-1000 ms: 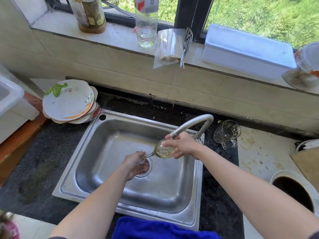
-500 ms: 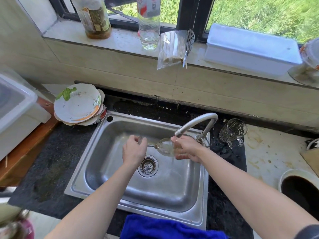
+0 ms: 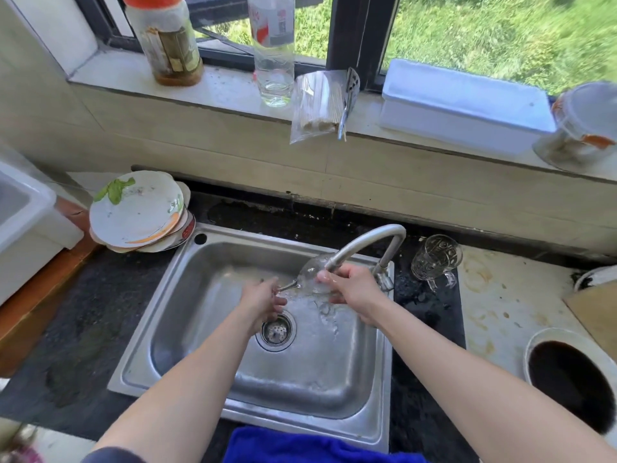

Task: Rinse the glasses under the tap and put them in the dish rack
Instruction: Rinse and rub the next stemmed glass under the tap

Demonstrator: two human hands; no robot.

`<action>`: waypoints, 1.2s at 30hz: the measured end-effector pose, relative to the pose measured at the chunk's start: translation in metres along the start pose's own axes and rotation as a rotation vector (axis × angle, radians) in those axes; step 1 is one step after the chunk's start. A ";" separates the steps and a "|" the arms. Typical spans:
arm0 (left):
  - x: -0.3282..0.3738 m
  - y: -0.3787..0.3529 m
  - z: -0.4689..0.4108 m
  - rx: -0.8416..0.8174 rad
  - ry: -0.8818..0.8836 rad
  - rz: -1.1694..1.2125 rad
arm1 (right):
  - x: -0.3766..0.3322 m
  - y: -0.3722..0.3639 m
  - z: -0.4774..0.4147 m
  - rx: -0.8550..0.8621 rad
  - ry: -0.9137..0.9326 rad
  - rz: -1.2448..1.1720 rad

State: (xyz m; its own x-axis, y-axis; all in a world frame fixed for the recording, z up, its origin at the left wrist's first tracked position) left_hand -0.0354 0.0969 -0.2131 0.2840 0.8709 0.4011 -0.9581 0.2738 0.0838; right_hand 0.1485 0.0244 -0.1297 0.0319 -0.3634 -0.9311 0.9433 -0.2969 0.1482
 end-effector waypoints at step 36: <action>0.018 -0.050 -0.047 -0.201 -0.062 0.358 | -0.005 -0.002 -0.003 -0.129 0.184 0.675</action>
State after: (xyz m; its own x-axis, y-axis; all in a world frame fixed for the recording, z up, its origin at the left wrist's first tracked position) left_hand 0.0189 0.1184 -0.2528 -0.0744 0.9011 0.4272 -0.9679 0.0378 -0.2484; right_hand 0.1469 0.0291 -0.1265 0.6679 -0.2727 -0.6925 0.7290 0.0519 0.6826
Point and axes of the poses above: each hand's wrist, its own z-axis away from the middle knuckle, its own y-axis out of the back of the hand, x = y × z, the point moved 10 cm from there along -z, towards the middle knuckle, and after that the axes turned 14 degrees about y, right-handed, at the moved point
